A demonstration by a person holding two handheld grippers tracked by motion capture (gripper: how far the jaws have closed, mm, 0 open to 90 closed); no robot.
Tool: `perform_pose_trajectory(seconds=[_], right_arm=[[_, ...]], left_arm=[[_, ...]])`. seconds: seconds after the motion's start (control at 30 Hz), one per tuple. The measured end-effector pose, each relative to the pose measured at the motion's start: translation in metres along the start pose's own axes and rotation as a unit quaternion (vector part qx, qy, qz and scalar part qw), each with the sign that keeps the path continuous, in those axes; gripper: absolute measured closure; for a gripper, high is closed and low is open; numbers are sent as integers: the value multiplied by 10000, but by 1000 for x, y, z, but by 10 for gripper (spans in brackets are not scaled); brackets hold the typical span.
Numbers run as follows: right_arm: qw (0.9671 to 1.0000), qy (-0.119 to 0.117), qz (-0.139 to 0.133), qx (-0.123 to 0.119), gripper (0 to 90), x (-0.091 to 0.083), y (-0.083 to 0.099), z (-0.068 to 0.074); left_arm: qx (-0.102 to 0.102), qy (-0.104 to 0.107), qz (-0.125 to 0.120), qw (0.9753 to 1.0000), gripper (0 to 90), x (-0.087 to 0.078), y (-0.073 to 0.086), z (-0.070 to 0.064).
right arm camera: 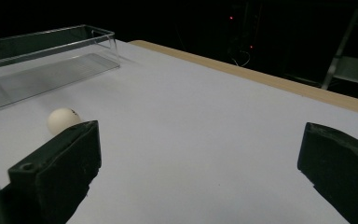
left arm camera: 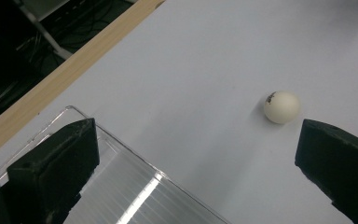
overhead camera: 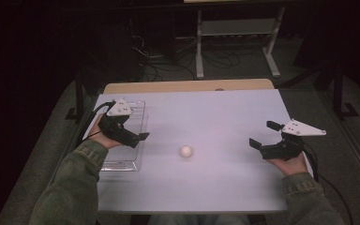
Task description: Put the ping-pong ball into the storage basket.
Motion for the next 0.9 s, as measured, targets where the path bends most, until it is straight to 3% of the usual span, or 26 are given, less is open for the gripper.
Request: perform_pose_trajectory(seconds=[0.43, 0.9], right_arm=[[10000, -5, 11, 1, 0, 0, 1, 0], [10000, -40, 80, -41, 0, 2, 3, 2]], left_arm=[[119, 184, 149, 9996, 0, 10, -9, -2], [433, 401, 464, 9972, 0, 21, -20, -7]])
Point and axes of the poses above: each handheld gripper's, and its own axes: x roughly forward along the jaws, y roughly out of its underside, z roughly to its left, the point moved 6 cm from there along x, roughly forward along the jaws, and after that the axes turned 10 degrees about y, right-handed, at the moved point
